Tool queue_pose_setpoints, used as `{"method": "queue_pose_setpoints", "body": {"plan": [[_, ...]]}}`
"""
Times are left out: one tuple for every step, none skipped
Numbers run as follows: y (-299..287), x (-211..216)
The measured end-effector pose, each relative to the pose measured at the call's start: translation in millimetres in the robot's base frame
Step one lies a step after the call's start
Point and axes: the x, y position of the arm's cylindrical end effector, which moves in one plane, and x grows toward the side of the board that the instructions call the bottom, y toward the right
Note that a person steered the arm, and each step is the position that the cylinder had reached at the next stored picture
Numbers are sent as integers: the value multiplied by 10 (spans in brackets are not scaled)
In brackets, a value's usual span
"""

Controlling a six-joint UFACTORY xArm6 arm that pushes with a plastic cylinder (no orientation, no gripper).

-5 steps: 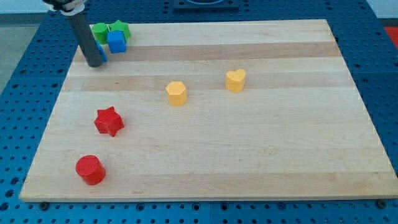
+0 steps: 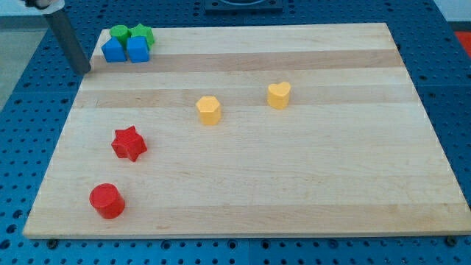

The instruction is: Place the red circle close to the bottom right of the yellow hexagon

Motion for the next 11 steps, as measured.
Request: {"method": "queue_pose_setpoints", "body": {"plan": [[3,126],[2,448],[2,936],[3,1542],[150,2121],[508,2474],[759,2782],[1069,2946],[1261,2762],[1403,2486],[1814,2398]]}}
